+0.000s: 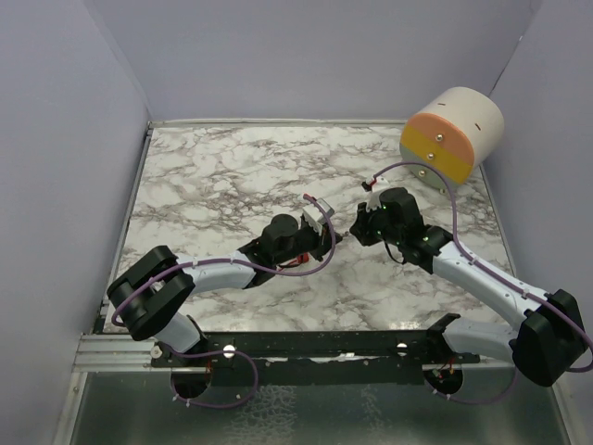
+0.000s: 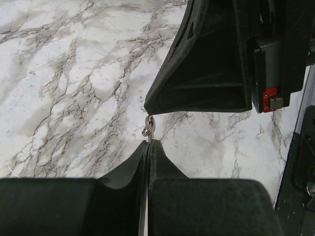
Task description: Unlock with the key
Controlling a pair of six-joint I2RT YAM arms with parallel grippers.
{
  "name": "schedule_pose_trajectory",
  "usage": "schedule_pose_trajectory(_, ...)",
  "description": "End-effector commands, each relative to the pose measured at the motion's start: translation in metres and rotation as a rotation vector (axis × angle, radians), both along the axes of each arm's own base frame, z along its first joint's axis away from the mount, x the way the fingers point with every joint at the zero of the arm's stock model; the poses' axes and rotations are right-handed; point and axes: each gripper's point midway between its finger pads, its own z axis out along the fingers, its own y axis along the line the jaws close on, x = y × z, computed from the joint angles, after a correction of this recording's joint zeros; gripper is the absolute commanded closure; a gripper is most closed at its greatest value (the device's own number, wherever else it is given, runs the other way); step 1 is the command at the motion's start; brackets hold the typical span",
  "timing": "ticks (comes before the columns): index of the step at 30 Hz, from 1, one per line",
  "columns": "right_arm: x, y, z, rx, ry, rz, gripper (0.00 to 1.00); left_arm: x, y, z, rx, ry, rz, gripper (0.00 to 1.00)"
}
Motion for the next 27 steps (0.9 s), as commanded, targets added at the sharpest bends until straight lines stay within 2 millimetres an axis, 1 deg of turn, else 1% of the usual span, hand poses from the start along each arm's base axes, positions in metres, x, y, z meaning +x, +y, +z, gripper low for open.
schedule_pose_trajectory(1, 0.005, 0.003, 0.007, 0.007, -0.037, 0.005, 0.97, -0.004, -0.006, 0.026, -0.057, -0.036, -0.034, 1.00)
schedule_pose_trajectory(2, 0.005, 0.003, 0.007, 0.008, -0.035, 0.003, 0.96, -0.004, -0.006, 0.025, -0.055, -0.036, -0.033, 1.00)
schedule_pose_trajectory(4, 0.005, 0.001, 0.008, 0.012, -0.032, -0.016, 0.88, -0.003, -0.005, 0.025, -0.051, -0.037, -0.025, 1.00)
schedule_pose_trajectory(6, 0.004, -0.001, 0.010, 0.019, -0.034, -0.026, 0.78, -0.001, -0.003, 0.023, -0.043, -0.038, -0.013, 1.00)
schedule_pose_trajectory(8, 0.004, -0.003, 0.012, 0.021, -0.042, -0.038, 0.68, 0.003, -0.001, 0.017, -0.020, -0.031, 0.011, 1.00)
schedule_pose_trajectory(9, 0.005, -0.005, 0.014, 0.021, -0.047, -0.048, 0.64, 0.005, 0.001, 0.011, 0.001, -0.023, 0.026, 1.00)
schedule_pose_trajectory(16, 0.006, -0.016, 0.009, -0.010, -0.034, -0.110, 0.63, 0.017, -0.002, -0.031, 0.111, 0.039, 0.054, 1.00)
schedule_pose_trajectory(20, 0.005, -0.021, 0.006, -0.024, -0.027, -0.131, 0.62, 0.024, -0.005, -0.049, 0.143, 0.063, 0.064, 1.00)
schedule_pose_trajectory(21, 0.005, -0.022, 0.006, -0.026, -0.028, -0.136, 0.62, 0.026, -0.006, -0.050, 0.146, 0.064, 0.069, 0.99)
schedule_pose_trajectory(22, 0.004, -0.023, 0.005, -0.030, -0.029, -0.138, 0.62, 0.028, -0.006, -0.052, 0.150, 0.066, 0.075, 0.94)
schedule_pose_trajectory(24, 0.004, -0.026, 0.004, -0.038, -0.028, -0.146, 0.62, 0.032, -0.005, -0.052, 0.153, 0.066, 0.092, 0.80)
schedule_pose_trajectory(27, 0.003, -0.028, 0.003, -0.045, -0.028, -0.152, 0.62, 0.035, -0.003, -0.052, 0.155, 0.065, 0.109, 0.63)
